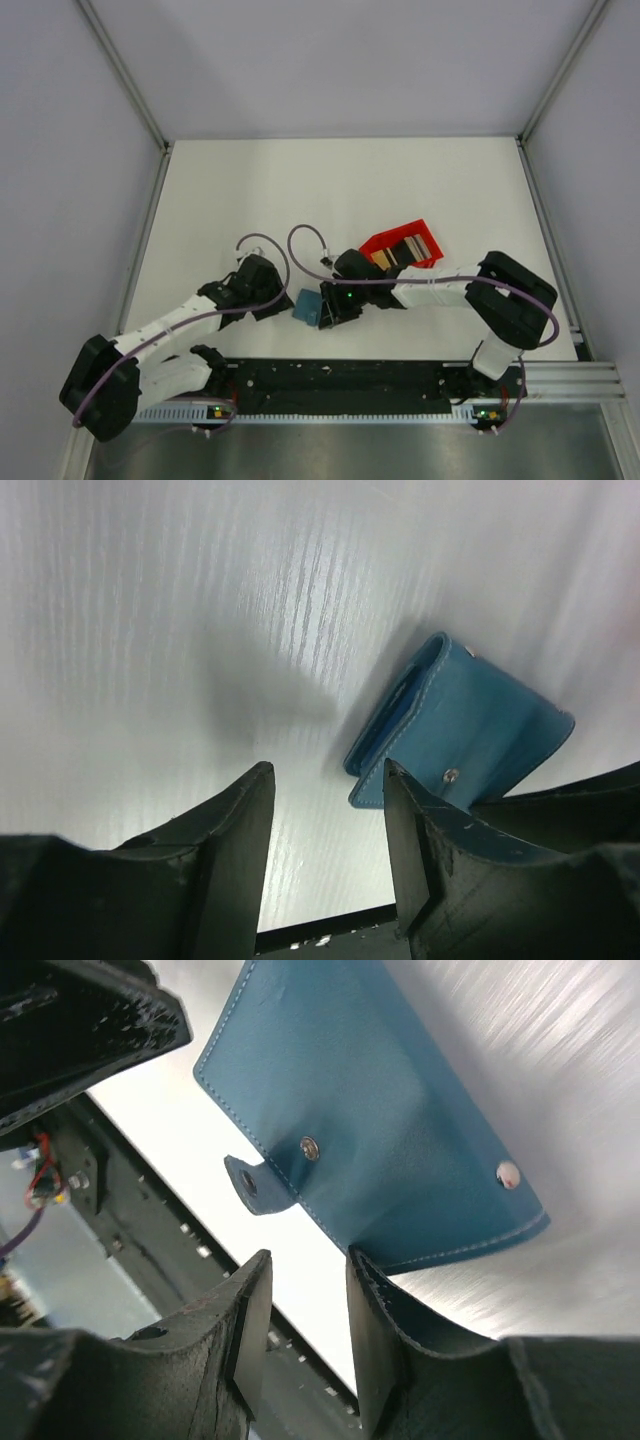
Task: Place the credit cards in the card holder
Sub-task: Open the card holder at the center of the board.
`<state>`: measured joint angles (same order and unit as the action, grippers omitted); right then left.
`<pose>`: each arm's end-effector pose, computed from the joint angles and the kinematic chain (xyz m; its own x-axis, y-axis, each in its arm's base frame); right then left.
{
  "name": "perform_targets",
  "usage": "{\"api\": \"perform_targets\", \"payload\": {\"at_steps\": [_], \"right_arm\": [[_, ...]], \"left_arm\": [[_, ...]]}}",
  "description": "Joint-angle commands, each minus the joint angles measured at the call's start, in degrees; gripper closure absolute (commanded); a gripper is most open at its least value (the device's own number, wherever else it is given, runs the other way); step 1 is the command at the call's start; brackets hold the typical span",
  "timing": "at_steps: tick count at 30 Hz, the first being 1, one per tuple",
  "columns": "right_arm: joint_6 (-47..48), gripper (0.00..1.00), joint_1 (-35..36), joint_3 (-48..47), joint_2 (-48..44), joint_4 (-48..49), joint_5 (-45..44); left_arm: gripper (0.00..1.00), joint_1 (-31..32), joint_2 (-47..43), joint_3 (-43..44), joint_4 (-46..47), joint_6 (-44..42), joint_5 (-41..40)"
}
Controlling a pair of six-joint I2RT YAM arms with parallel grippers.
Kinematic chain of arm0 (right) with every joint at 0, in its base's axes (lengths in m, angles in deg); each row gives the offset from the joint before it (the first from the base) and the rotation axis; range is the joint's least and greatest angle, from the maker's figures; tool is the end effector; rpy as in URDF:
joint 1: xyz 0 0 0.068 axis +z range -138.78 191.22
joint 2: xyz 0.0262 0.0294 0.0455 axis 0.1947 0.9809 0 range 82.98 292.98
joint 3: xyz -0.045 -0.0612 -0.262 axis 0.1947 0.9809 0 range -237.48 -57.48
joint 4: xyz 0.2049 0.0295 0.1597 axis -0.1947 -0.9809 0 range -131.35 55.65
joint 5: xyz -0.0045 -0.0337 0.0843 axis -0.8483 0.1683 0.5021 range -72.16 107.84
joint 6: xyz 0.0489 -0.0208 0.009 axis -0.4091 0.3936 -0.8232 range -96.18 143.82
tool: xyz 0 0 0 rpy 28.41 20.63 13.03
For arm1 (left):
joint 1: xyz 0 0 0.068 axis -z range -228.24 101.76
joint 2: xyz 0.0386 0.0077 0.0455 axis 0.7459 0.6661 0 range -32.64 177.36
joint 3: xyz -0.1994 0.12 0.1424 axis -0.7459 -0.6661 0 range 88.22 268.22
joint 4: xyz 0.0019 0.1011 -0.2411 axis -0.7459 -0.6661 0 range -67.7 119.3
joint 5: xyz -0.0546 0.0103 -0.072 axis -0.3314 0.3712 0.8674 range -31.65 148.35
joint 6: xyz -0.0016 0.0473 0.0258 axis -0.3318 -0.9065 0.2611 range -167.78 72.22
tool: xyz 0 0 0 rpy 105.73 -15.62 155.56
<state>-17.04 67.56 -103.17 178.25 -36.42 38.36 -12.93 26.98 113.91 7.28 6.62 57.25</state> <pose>0.1644 0.2694 0.1447 -0.9176 -0.2723 -0.2896 -0.3963 0.6827 0.6138 0.1511 -0.1062 0.1635 -0.8563 -0.3896 -0.3389 -0.2184 0.8680 -0.4459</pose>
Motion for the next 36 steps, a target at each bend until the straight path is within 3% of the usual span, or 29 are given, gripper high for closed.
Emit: {"api": "perform_targets", "payload": {"at_steps": [1,6,11,18,21,27,31,36], "right_arm": [[10.0,0.64,-1.8,-3.1,1.3,-5.2,-12.1],[22.6,0.62,-5.1,-6.5,1.6,-7.4,-11.1],[29.8,0.6,-6.2,-9.8,0.8,-10.2,-18.2],[17.2,0.6,-6.4,-11.1,-4.0,-11.3,-14.0],[10.4,0.63,-5.7,-9.6,-5.2,-7.4,-10.1],[4.2,0.7,-2.9,-10.7,-2.6,-3.1,-12.9],[1.8,0.72,-2.7,-11.4,-0.6,-1.2,-10.1],[2.4,0.72,-2.6,-14.2,1.7,-3.0,-11.2]], "left_arm": [[0.48,0.0,0.3,5.0,-3.6,-6.0,-3.3],[0.48,-0.1,0.7,7.3,-3.6,-8.3,-3.6],[0.46,0.0,1.1,9.5,-2.9,-10.4,-4.2],[0.46,0.0,4.8,9.8,2.9,-13.3,0.3],[0.47,0.1,6.8,8.2,6.4,-13.3,3.9],[0.59,0.2,8.0,6.9,10.3,-13.0,7.8],[0.76,0.2,7.6,6.8,12.5,-13.5,10.7],[0.9,0.3,10.8,5.7,16.0,-12.8,14.5]]}}
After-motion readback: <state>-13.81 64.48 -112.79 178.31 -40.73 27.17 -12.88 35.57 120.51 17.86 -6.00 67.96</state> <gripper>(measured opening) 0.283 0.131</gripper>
